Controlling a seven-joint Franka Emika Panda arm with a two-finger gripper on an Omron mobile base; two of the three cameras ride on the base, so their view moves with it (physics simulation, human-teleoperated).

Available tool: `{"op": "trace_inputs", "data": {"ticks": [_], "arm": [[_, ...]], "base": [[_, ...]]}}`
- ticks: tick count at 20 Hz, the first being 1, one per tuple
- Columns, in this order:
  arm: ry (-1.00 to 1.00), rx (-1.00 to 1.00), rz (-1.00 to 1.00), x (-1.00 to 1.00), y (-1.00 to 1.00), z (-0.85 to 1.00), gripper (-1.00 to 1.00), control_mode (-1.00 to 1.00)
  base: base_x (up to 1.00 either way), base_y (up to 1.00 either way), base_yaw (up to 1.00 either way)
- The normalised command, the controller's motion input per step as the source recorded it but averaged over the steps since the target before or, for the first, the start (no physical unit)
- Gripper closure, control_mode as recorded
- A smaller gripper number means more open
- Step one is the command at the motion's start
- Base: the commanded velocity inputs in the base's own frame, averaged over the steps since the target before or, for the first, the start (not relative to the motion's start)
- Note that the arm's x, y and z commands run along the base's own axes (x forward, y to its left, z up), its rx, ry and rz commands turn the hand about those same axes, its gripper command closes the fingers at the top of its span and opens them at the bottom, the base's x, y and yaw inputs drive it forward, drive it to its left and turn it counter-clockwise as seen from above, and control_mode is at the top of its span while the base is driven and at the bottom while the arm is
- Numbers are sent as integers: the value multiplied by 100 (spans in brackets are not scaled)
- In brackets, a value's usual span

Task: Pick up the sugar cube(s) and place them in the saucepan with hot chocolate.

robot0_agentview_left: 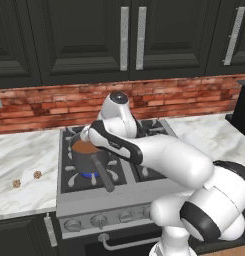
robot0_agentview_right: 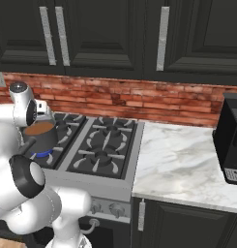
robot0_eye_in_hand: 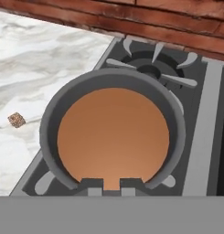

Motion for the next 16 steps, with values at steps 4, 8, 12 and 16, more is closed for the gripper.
{"op": "trace_inputs", "data": {"ticks": [4, 8, 12, 16], "arm": [[7, 0, 0, 16, 0, -2, 100, -100], [6, 0, 0, 19, 0, 0, 100, -100], [3, 0, 0, 10, 0, 0, 100, -100], [-1, 0, 0, 1, 5, -5, 100, -100]], "base": [[0, 0, 0], [0, 0, 0], [0, 0, 0], [0, 0, 0]]}}
